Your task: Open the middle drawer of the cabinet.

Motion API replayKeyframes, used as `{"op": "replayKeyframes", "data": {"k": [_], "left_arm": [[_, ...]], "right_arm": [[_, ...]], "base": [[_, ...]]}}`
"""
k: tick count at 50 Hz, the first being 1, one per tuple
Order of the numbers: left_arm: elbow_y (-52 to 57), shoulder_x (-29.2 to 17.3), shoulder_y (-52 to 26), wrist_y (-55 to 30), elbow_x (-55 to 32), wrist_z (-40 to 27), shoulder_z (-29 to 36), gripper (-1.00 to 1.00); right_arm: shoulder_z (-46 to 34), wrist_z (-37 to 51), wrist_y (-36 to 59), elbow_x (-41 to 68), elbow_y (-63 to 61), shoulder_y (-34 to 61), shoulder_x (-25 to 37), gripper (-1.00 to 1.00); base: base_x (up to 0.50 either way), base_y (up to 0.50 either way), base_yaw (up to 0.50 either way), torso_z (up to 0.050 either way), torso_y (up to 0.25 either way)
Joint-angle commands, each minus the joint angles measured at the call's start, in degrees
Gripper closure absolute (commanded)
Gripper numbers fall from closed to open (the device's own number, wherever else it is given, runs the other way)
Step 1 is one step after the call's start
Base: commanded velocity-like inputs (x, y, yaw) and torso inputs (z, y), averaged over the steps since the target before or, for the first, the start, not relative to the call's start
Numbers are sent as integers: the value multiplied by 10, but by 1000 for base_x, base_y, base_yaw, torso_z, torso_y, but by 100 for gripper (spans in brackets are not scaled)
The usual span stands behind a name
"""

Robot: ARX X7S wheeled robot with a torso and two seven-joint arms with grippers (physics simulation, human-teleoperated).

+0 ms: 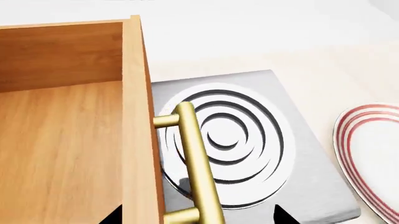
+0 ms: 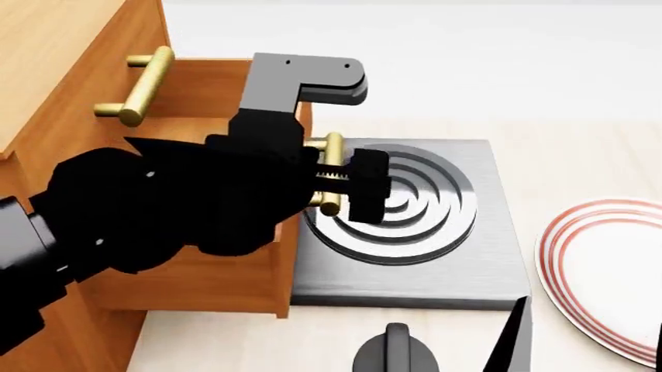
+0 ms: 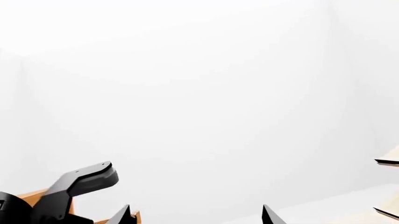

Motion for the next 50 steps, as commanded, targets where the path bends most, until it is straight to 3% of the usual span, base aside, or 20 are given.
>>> {"op": "replayKeyframes", "data": {"k": [1, 36, 50], "left_arm": [[54, 5, 1, 22, -15, 17, -9, -100], [128, 5, -4, 92, 11, 90, -12, -100], [92, 5, -6, 105, 21, 71, -12, -100]], "right_arm": [[0, 0, -4, 0, 1, -2, 1, -100], [1, 5, -9, 3, 0, -5, 8, -100], [-2, 6, -11, 2, 0, -5, 9, -100]], "base": [[0, 0, 0, 0, 0], [0, 0, 0, 0, 1], [4, -4, -7, 0, 0]]}}
